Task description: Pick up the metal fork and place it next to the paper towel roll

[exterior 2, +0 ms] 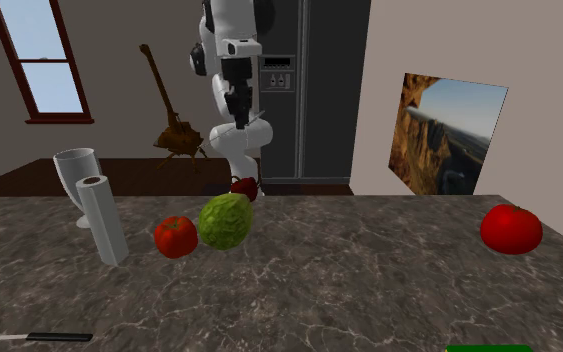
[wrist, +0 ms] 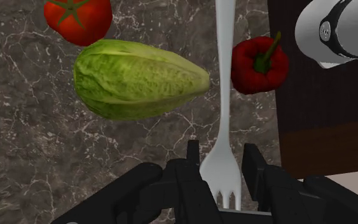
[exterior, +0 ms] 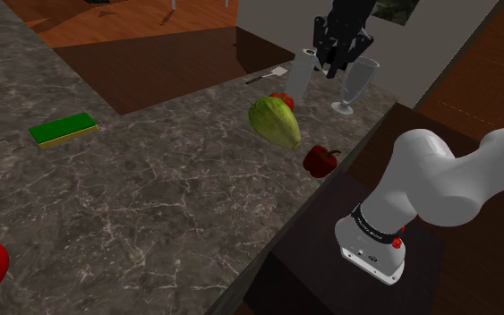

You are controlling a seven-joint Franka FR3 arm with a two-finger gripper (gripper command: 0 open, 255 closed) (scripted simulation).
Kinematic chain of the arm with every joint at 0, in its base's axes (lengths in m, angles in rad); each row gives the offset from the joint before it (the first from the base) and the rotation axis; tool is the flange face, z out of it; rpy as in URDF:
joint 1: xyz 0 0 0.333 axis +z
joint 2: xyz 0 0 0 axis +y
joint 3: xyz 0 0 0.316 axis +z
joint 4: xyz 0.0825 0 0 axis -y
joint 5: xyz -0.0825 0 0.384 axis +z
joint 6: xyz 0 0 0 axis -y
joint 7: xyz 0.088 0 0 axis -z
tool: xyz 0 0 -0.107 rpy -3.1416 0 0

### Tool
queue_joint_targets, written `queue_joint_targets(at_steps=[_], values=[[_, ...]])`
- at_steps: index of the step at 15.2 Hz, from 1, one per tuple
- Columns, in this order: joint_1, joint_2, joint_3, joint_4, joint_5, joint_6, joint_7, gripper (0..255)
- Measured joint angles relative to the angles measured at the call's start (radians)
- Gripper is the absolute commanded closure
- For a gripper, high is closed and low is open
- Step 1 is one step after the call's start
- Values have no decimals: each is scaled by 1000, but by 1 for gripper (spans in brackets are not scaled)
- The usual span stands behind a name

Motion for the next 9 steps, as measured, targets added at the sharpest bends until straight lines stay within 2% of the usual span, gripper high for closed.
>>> queue_joint_targets(at_steps=[9], values=[[-42, 54, -206, 89, -124, -8, -221, 255]])
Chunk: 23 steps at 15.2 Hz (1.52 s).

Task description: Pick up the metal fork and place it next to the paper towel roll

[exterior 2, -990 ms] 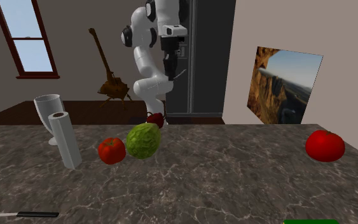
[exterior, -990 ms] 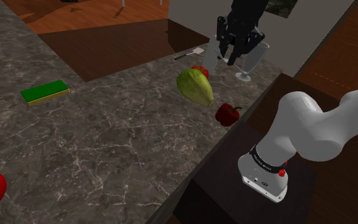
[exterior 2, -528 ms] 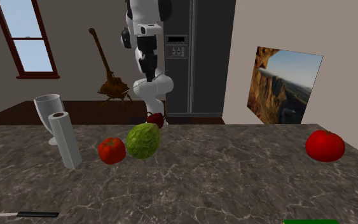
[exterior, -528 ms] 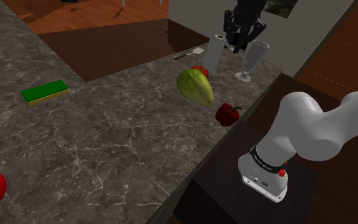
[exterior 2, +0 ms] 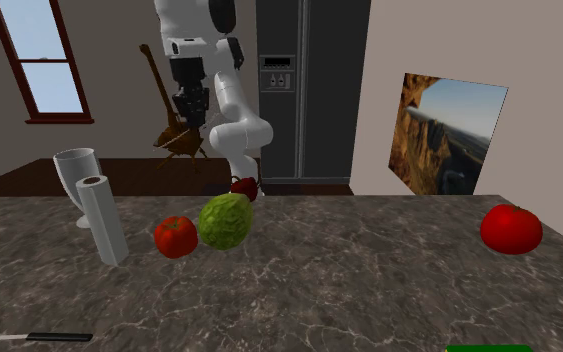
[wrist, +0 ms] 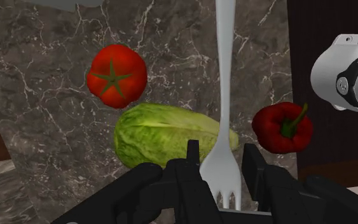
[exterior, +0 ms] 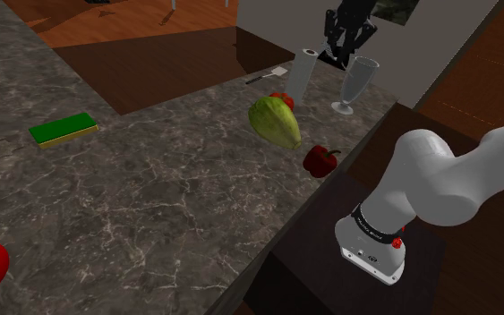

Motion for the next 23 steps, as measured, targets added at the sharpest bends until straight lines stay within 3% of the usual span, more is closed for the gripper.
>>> queue_joint_targets(at_steps=[8, 12, 16, 19, 21, 22, 23], values=[[11, 135, -213, 148, -62, 29, -209, 255], [35, 221, -324, 255, -59, 28, -316, 255], [84, 348, -486, 383, -20, 39, -454, 255], [143, 479, -653, 479, 57, 55, -578, 255], [187, 636, -822, 552, 182, 57, -706, 255], [167, 750, -893, 592, 282, 47, -796, 255], [146, 799, -907, 605, 333, 49, -841, 255]])
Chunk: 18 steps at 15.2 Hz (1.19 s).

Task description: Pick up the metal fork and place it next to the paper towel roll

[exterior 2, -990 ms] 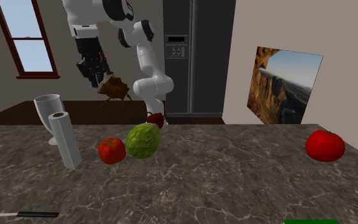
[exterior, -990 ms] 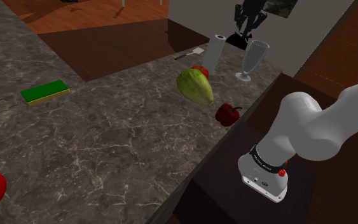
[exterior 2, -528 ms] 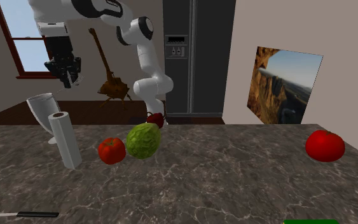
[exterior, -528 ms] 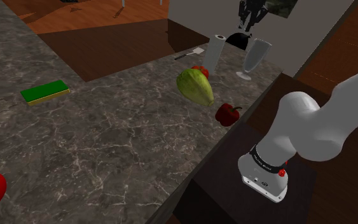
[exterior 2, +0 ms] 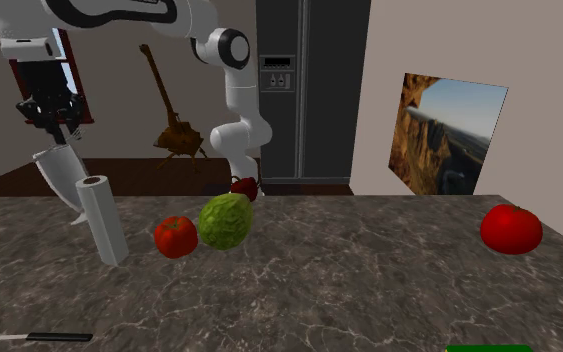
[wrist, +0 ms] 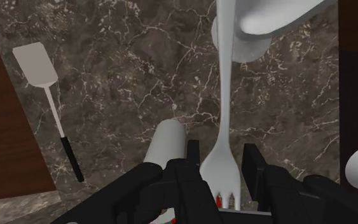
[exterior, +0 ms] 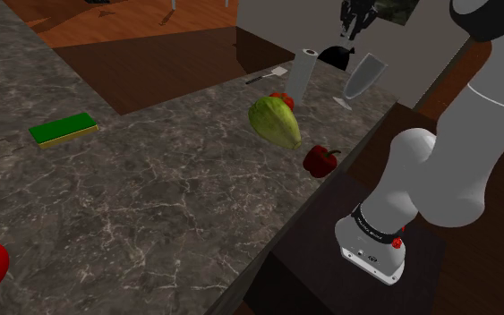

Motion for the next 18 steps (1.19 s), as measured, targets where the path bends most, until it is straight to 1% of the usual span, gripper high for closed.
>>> queue_joint_targets(at_steps=[3, 6, 8, 17, 18], values=[[-10, 15, 2, -29, 17, 39, -19, 255], [4, -3, 0, -70, 0, 77, -11, 255], [24, -33, 1, -110, -28, 111, 11, 255], [33, -50, 4, -235, -44, 233, 20, 255], [28, -35, 2, -244, -30, 245, 9, 255]])
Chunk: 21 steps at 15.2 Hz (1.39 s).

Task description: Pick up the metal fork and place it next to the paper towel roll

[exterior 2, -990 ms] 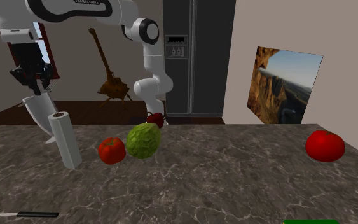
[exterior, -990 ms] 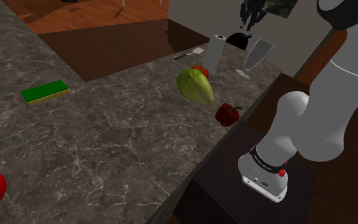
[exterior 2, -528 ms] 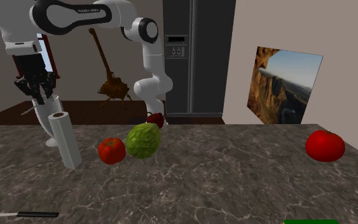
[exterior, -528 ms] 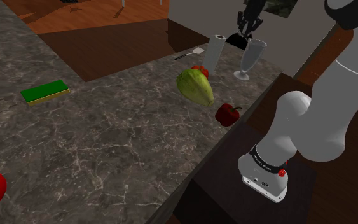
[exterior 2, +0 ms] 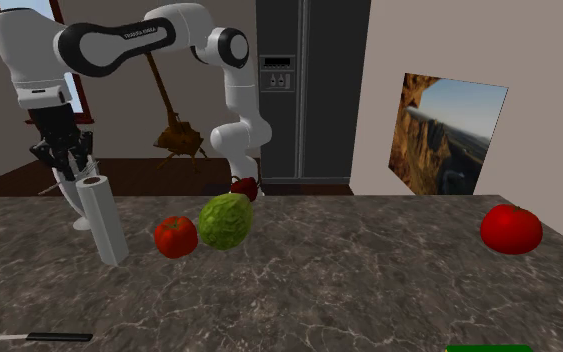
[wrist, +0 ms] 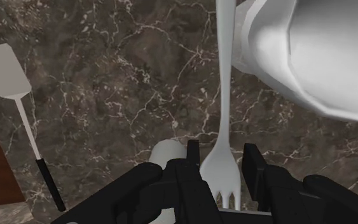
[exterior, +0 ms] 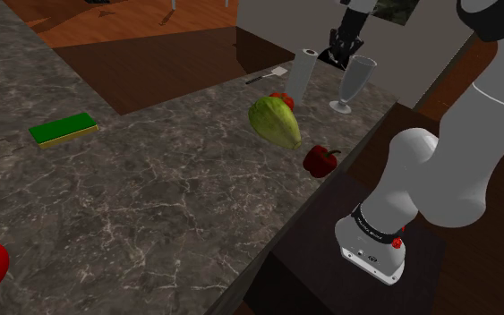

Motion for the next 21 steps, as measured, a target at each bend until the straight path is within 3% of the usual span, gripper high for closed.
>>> queue_joint_targets(at_steps=[10, 21], values=[[-29, 63, 7, -115, 68, 126, -54, 255], [-123, 185, 80, -207, 202, 249, -150, 255]])
